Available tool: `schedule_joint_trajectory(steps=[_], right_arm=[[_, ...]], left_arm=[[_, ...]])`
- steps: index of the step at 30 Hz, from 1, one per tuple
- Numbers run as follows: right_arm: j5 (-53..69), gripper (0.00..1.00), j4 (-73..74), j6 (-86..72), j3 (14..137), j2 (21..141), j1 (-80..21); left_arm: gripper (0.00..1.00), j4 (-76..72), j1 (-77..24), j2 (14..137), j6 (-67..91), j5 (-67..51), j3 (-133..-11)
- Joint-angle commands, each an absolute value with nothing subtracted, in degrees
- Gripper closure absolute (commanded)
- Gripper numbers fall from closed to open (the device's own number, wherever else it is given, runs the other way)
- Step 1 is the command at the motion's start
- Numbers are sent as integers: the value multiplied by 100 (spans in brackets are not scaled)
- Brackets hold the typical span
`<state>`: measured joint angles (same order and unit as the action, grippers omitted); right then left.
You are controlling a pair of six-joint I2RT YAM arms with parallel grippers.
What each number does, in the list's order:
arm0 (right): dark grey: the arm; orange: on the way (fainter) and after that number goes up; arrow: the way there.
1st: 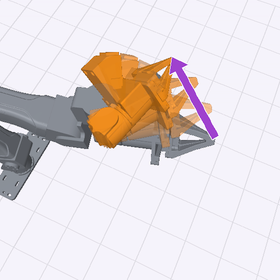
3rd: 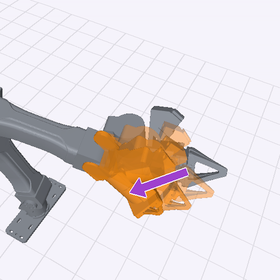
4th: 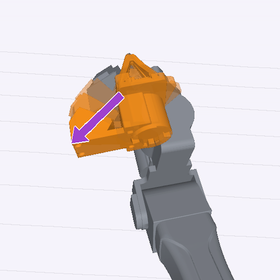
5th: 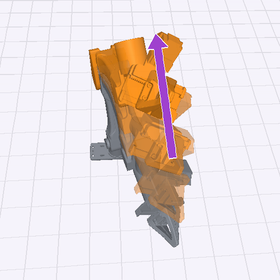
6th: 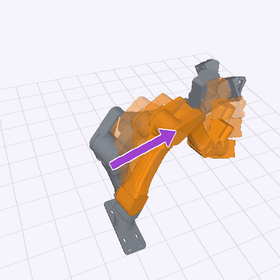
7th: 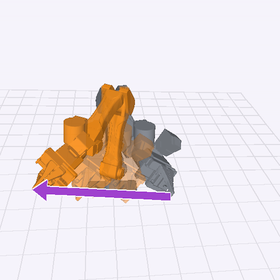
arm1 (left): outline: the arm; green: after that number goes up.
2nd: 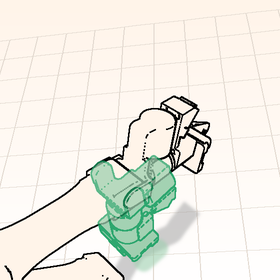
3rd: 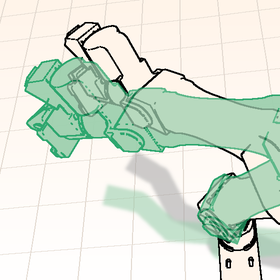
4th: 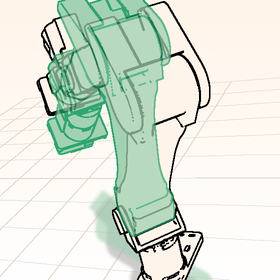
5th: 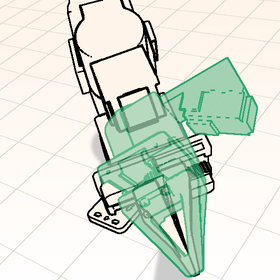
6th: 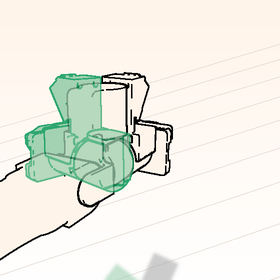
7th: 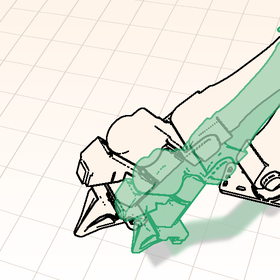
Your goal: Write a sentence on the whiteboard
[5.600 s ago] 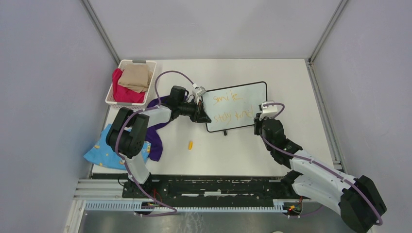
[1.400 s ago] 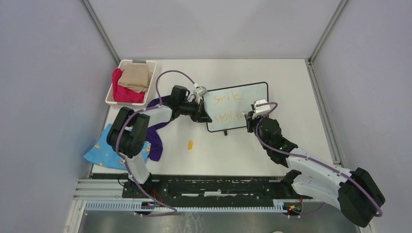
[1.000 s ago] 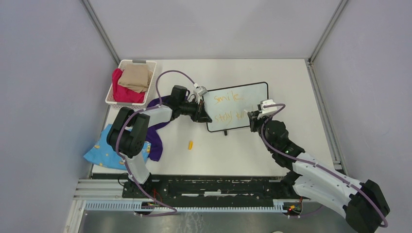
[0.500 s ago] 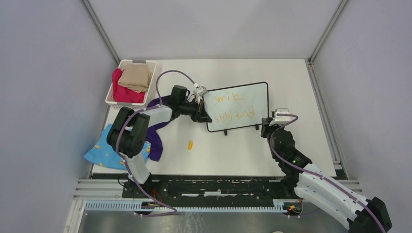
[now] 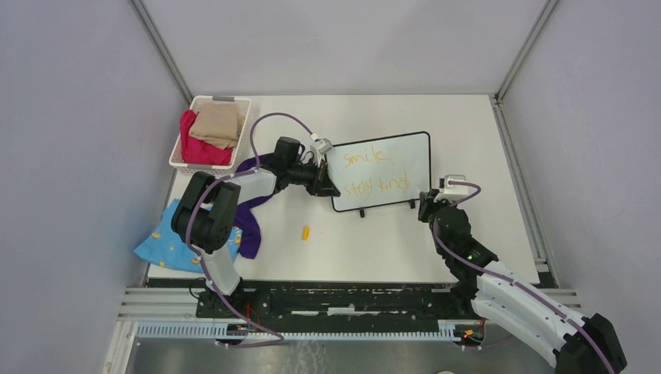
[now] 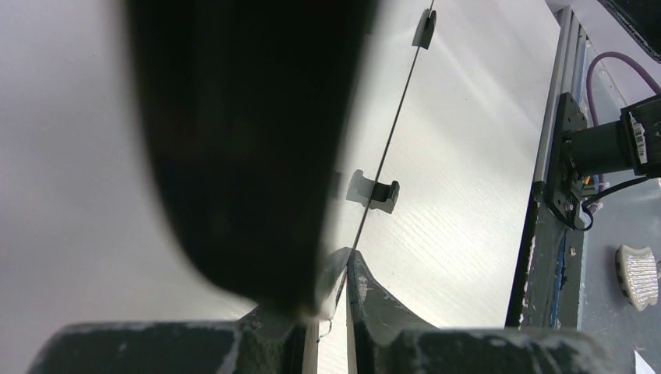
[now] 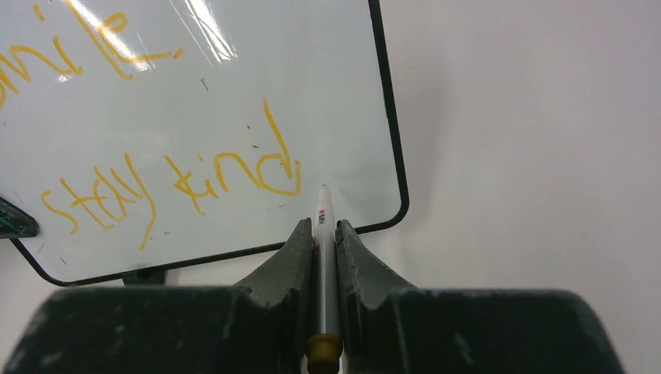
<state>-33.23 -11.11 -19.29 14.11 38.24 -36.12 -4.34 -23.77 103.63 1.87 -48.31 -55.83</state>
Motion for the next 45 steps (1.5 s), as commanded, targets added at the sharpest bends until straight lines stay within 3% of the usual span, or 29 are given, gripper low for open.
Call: schedule_joint_trajectory(steps=[1, 45], right_arm=[[-3192, 100, -1499, -2188, 1494, 3900, -3503], [-2585, 100, -1834, -2331, 1389, 4412, -2973]], left_arm=[[98, 519, -2654, 10798, -294, -3865, -5368], [98, 556, -2663, 10803, -300, -3845, -5396]])
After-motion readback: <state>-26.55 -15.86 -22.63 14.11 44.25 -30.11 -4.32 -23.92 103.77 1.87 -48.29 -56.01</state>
